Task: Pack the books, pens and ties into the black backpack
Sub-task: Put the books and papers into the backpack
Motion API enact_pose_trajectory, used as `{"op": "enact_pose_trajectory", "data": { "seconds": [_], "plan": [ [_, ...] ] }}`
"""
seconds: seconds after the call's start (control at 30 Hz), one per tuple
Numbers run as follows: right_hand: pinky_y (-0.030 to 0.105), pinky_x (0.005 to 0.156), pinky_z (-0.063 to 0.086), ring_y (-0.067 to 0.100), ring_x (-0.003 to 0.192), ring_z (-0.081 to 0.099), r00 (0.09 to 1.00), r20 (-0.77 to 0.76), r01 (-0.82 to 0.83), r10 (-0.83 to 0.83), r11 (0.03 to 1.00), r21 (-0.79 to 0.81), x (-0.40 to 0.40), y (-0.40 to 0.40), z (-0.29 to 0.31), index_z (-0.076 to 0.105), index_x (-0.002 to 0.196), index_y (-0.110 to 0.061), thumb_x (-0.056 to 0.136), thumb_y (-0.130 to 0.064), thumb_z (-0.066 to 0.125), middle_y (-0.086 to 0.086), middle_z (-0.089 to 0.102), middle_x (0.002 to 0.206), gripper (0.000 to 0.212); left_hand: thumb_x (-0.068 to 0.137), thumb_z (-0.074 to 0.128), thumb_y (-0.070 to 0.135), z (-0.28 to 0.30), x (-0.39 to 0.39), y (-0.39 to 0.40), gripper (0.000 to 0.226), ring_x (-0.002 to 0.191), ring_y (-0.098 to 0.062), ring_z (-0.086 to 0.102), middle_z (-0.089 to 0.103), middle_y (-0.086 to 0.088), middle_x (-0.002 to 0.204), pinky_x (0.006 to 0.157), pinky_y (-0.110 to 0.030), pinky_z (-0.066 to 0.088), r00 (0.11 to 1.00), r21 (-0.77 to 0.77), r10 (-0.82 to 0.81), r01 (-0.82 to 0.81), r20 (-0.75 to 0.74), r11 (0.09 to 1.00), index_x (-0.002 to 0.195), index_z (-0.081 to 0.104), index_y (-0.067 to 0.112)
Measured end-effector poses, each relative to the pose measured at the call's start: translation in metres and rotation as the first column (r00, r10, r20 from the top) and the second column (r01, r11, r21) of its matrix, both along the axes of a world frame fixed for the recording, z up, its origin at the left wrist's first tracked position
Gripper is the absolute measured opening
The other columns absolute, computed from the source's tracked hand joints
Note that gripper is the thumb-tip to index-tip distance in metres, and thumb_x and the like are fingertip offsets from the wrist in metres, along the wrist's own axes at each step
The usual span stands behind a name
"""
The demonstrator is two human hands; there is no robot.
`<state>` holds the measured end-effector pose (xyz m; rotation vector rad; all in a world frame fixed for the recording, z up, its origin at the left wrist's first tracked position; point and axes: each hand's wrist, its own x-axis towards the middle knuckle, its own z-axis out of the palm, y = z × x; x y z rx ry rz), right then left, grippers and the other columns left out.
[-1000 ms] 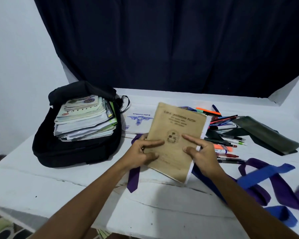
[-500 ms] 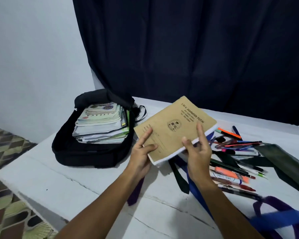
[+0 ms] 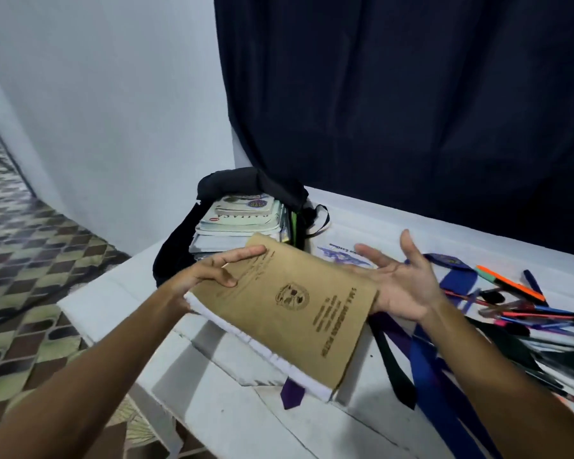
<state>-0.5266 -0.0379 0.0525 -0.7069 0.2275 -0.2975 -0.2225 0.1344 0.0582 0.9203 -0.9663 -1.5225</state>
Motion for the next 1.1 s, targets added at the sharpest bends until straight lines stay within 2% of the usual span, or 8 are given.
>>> {"op": "enact_pose_trajectory", "data": {
  "seconds": [0.27,0.43,0.5,0.57,0.63,0.77,0.87,1.1],
  "plan": [
    [0.037,0.093,0.052,0.027,0.113,0.063,0.939,-0.138,-0.343,0.314,0.844,-0.413,0.108,0.0,-0.001,0.062,0.127,-0.013,0.07,-0.006,0.08,0.016,0.062,0.126,0.06,0.071,0.054,-0.008,0.027,0.096,-0.057,0.069,0.125,-0.033,0.054,0.051,-0.016,0.142,0.097,-0.039,0.049,0.94,0.067,-0.264,0.256,0.214,0.964,0.135,0.057,0.017],
    [0.038,0.091,0.053,0.031,0.113,0.062,0.993,-0.078,-0.117,0.093,0.908,-0.401,0.153,-0.016,-0.006,0.061,0.128,-0.013,0.06,-0.006,0.086,0.019,0.058,0.13,0.072,0.08,0.068,0.0,0.06,0.167,-0.115,0.039,0.106,-0.027,0.066,0.06,-0.016,0.132,0.074,-0.028,0.057,0.901,-0.063,0.1,-0.081,0.422,0.995,0.115,0.067,0.017],
    [0.035,0.086,0.055,0.032,0.11,0.063,0.996,-0.092,-0.049,0.015,0.924,-0.379,0.171,-0.026,-0.006,0.06,0.129,-0.01,0.057,-0.004,0.087,0.022,0.058,0.13,0.076,0.086,0.064,-0.005,0.068,0.19,-0.144,0.028,0.105,-0.028,0.063,0.062,-0.015,0.122,0.076,-0.023,0.056,0.659,-0.335,0.395,-0.223,0.64,0.915,0.101,0.07,0.018],
    [0.035,0.085,0.055,0.033,0.109,0.063,0.99,-0.12,0.028,-0.077,0.928,-0.372,0.192,-0.036,-0.005,0.058,0.13,-0.008,0.054,-0.005,0.088,0.024,0.057,0.13,0.082,0.085,0.068,0.0,0.066,0.213,-0.177,0.027,0.116,-0.026,0.054,0.057,-0.013,0.126,0.096,-0.019,0.044,0.263,-0.564,0.55,-0.027,0.792,0.825,0.099,0.072,0.023],
    [0.035,0.085,0.055,0.034,0.11,0.063,0.978,-0.154,0.072,-0.14,0.922,-0.381,0.212,-0.047,-0.001,0.055,0.13,-0.007,0.051,-0.006,0.089,0.024,0.058,0.129,0.087,0.086,0.07,0.008,0.06,0.228,-0.208,0.031,0.135,-0.029,0.035,0.041,-0.013,0.146,0.112,-0.031,0.029,-0.022,-0.512,0.532,0.246,0.846,0.823,0.111,0.073,0.026],
    [0.034,0.087,0.054,0.034,0.111,0.063,0.955,-0.216,0.109,-0.205,0.916,-0.386,0.236,-0.066,0.003,0.052,0.132,-0.008,0.054,-0.002,0.083,0.023,0.059,0.129,0.084,0.087,0.065,0.016,0.051,0.234,-0.259,0.054,0.148,-0.036,-0.007,-0.008,-0.007,0.163,0.118,-0.054,0.02,-0.356,-0.206,0.401,0.476,0.844,0.855,0.134,0.054,0.041],
    [0.037,0.092,0.053,0.035,0.114,0.06,0.943,-0.25,0.106,-0.219,0.912,-0.396,0.248,-0.075,0.002,0.053,0.132,-0.009,0.065,0.004,0.071,0.021,0.059,0.129,0.071,0.089,0.063,0.012,0.053,0.242,-0.28,0.077,0.149,-0.035,-0.004,-0.026,-0.001,0.159,0.116,-0.049,0.028,-0.483,-0.011,0.26,0.46,0.836,0.888,0.146,0.028,0.049],
    [0.032,0.085,0.055,0.031,0.102,0.065,0.915,-0.324,0.122,-0.241,0.931,-0.345,0.269,-0.079,-0.001,0.058,0.128,-0.009,0.066,0.007,0.058,0.023,0.063,0.123,0.064,0.084,0.055,-0.006,0.079,0.244,-0.299,0.09,0.143,-0.029,0.029,0.014,-0.002,0.161,0.112,-0.044,0.036,-0.456,0.074,0.166,0.464,0.875,0.883,0.147,0.024,0.05]
  ]
}}
